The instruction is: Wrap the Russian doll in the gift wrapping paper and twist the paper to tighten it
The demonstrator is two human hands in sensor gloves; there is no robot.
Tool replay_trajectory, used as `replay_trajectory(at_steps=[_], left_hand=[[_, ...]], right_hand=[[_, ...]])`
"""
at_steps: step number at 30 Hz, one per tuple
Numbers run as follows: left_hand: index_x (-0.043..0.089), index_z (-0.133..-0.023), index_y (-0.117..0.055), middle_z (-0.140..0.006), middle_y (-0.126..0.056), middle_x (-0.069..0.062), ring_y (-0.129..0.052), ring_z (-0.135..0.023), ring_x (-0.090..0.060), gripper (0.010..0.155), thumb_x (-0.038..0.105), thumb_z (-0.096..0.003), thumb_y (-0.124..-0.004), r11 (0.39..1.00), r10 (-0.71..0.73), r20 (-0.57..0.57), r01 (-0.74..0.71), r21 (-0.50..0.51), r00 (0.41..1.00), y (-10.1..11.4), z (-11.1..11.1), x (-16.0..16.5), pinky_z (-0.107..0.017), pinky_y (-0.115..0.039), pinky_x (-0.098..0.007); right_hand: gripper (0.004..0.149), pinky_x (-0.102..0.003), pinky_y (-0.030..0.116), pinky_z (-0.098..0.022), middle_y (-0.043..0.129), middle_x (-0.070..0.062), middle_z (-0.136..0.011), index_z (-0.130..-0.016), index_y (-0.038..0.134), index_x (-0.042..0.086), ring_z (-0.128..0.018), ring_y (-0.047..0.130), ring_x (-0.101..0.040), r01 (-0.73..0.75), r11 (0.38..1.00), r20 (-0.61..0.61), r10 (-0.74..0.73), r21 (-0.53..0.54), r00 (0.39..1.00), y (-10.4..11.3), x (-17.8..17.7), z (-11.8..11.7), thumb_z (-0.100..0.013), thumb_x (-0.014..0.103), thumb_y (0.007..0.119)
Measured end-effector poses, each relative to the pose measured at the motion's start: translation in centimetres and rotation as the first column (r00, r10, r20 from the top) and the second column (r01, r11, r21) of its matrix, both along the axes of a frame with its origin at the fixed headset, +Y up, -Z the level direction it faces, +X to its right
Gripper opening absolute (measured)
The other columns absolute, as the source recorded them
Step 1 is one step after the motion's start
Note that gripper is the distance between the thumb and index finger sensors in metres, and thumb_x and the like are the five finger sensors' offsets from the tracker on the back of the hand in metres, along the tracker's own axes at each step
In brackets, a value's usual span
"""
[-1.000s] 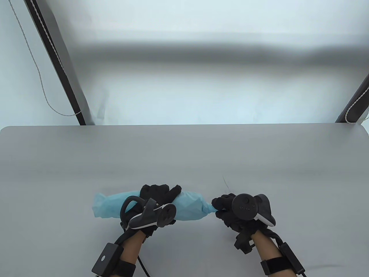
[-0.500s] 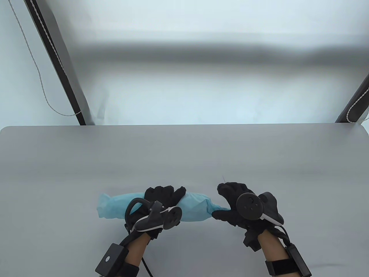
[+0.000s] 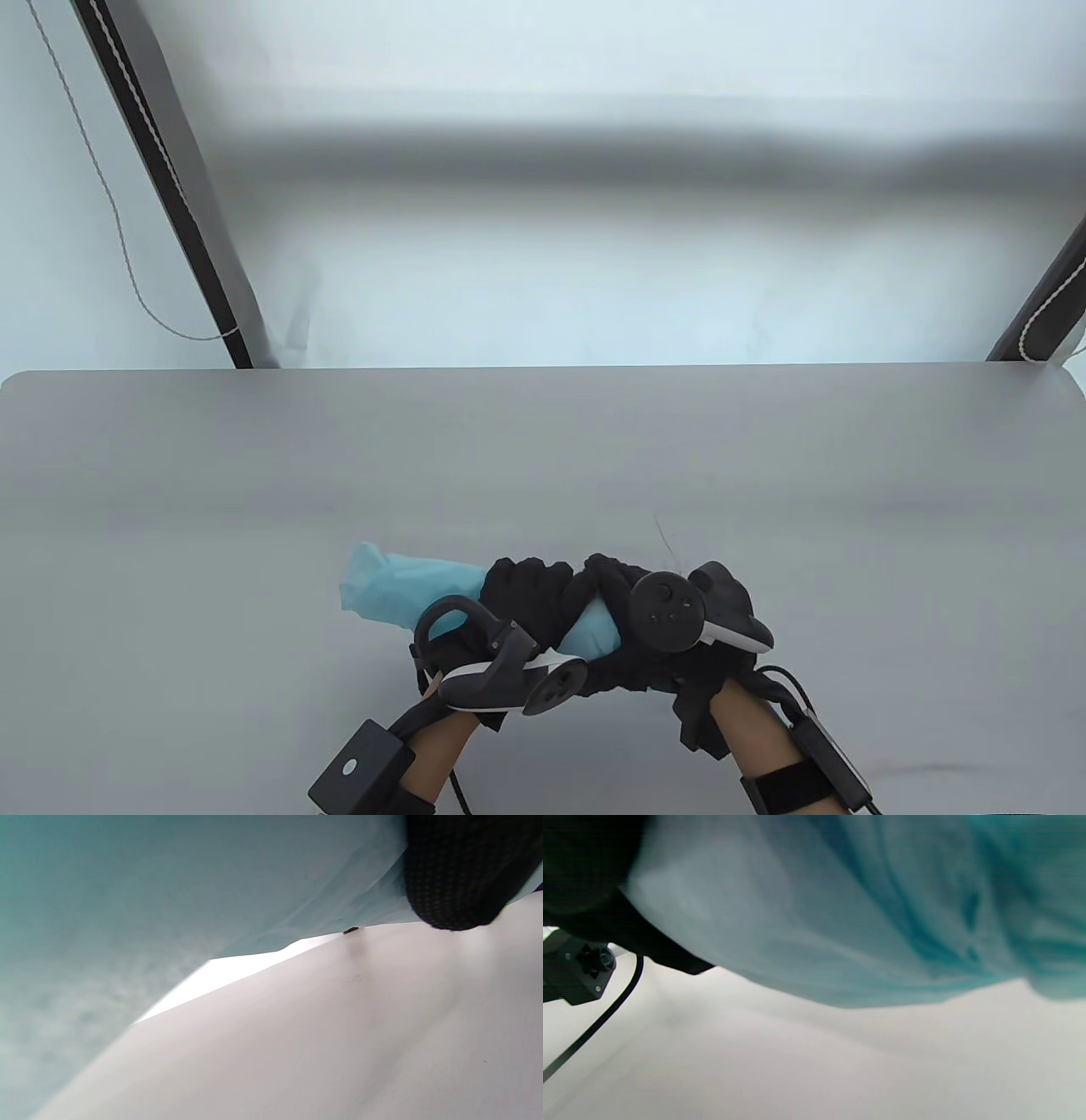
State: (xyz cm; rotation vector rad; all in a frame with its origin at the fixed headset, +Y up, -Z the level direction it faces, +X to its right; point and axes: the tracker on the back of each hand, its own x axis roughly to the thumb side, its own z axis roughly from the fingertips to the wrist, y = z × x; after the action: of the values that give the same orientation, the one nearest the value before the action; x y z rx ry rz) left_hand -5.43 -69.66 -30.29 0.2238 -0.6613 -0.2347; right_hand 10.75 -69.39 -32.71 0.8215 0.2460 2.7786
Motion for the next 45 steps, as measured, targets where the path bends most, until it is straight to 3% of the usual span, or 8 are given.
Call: replay_trajectory(at_steps=[10, 15, 20, 29, 34, 40, 43, 45], left_hand=[[0.013, -0.113, -0.027, -0.119, -0.057, -0.010, -0.069, -0.105, -0.041, 0.119, 0.062, -0.0346, -0.101, 0.998, -0.042, -0.043, 0.039, -0.047, 0.998, -0.9, -0.5, 0.3, -0.071, -0.059, -0.067], [0.018, -0.116, -0.014, -0.129, -0.022, -0.019, -0.035, -0.117, -0.048, 0.115, 0.073, -0.0409, -0.080, 0.944, -0.167, 0.036, 0.170, -0.284, 0.985, 0.5, -0.2, 0.7, -0.074, -0.036, -0.078], [0.028, -0.118, -0.036, -0.130, -0.040, -0.018, -0.037, -0.118, -0.050, 0.086, 0.072, -0.0487, -0.060, 0.955, 0.170, -0.083, -0.185, -0.233, 0.982, 4.1, -1.1, -2.6, -0.076, -0.034, -0.074], [0.013, -0.116, -0.009, -0.127, -0.051, -0.018, -0.038, -0.116, -0.057, 0.128, 0.081, -0.0332, -0.079, 0.729, 0.020, -0.167, -0.128, -0.672, 0.986, -0.4, -4.0, -5.6, -0.071, -0.026, -0.078], [0.011, -0.116, -0.024, -0.094, -0.077, 0.003, -0.075, -0.095, -0.031, 0.117, 0.070, -0.0373, -0.088, 0.838, -0.135, -0.232, -0.014, -0.545, 0.963, -1.4, -3.7, -3.2, -0.073, -0.043, -0.078], [0.031, -0.096, -0.072, -0.069, -0.087, 0.007, -0.086, -0.077, -0.026, 0.064, 0.058, -0.0422, -0.094, 0.927, -0.121, -0.326, -0.011, -0.375, 0.938, -0.6, -3.4, -1.8, -0.070, -0.051, -0.075], [0.034, -0.086, -0.080, -0.078, -0.085, 0.004, -0.078, -0.090, -0.033, 0.047, 0.053, -0.0455, -0.095, 0.967, -0.052, -0.367, -0.045, -0.252, 0.929, -0.6, -3.0, -1.9, -0.071, -0.050, -0.074], [0.034, -0.082, -0.081, -0.110, -0.065, -0.008, -0.057, -0.107, -0.044, 0.042, 0.052, -0.0468, -0.093, 0.970, -0.057, -0.357, -0.032, -0.241, 0.932, -0.4, -2.9, -2.0, -0.073, -0.048, -0.072]], right_hand=[[0.119, -0.062, 0.076, -0.069, 0.079, -0.027, -0.109, -0.121, 0.045, 0.002, -0.090, 0.090, -0.043, -0.181, 0.959, 0.066, 0.171, 0.218, 0.983, -1.2, -1.7, 0.9, -0.038, 0.071, 0.096], [0.118, -0.062, 0.073, -0.071, 0.078, -0.023, -0.111, -0.121, 0.045, 0.006, -0.092, 0.088, -0.042, -0.251, 0.921, 0.126, 0.223, 0.298, 0.967, -2.0, 0.5, 0.3, -0.037, 0.069, 0.098], [0.118, -0.063, 0.070, -0.073, 0.075, -0.022, -0.114, -0.122, 0.043, 0.009, -0.097, 0.084, -0.042, -0.270, 0.877, 0.138, 0.233, 0.397, 0.963, -1.5, 2.3, 0.8, -0.036, 0.067, 0.099], [0.118, -0.062, 0.066, -0.077, 0.070, -0.017, -0.117, -0.122, 0.039, 0.014, -0.100, 0.080, -0.038, -0.234, 0.802, 0.015, 0.271, 0.550, 0.963, -0.2, 1.5, 2.2, -0.035, 0.067, 0.100], [0.119, -0.061, 0.066, -0.077, 0.072, -0.016, -0.117, -0.122, 0.040, 0.014, -0.100, 0.081, -0.038, -0.250, 0.810, 0.022, 0.282, 0.530, 0.959, -0.2, 1.8, 2.1, -0.034, 0.067, 0.100], [0.119, -0.061, 0.068, -0.076, 0.073, -0.017, -0.116, -0.122, 0.041, 0.012, -0.098, 0.083, -0.038, -0.229, 0.835, 0.026, 0.250, 0.500, 0.968, -0.2, 1.9, 1.9, -0.035, 0.068, 0.100], [0.119, -0.061, 0.068, -0.076, 0.073, -0.018, -0.116, -0.122, 0.041, 0.012, -0.098, 0.082, -0.039, -0.217, 0.836, 0.031, 0.233, 0.505, 0.972, 0.0, 1.8, 2.0, -0.035, 0.068, 0.099], [0.119, -0.062, 0.068, -0.076, 0.073, -0.018, -0.116, -0.122, 0.042, 0.011, -0.098, 0.082, -0.039, -0.209, 0.841, 0.028, 0.225, 0.499, 0.974, 0.1, 1.7, 2.1, -0.035, 0.068, 0.099]])
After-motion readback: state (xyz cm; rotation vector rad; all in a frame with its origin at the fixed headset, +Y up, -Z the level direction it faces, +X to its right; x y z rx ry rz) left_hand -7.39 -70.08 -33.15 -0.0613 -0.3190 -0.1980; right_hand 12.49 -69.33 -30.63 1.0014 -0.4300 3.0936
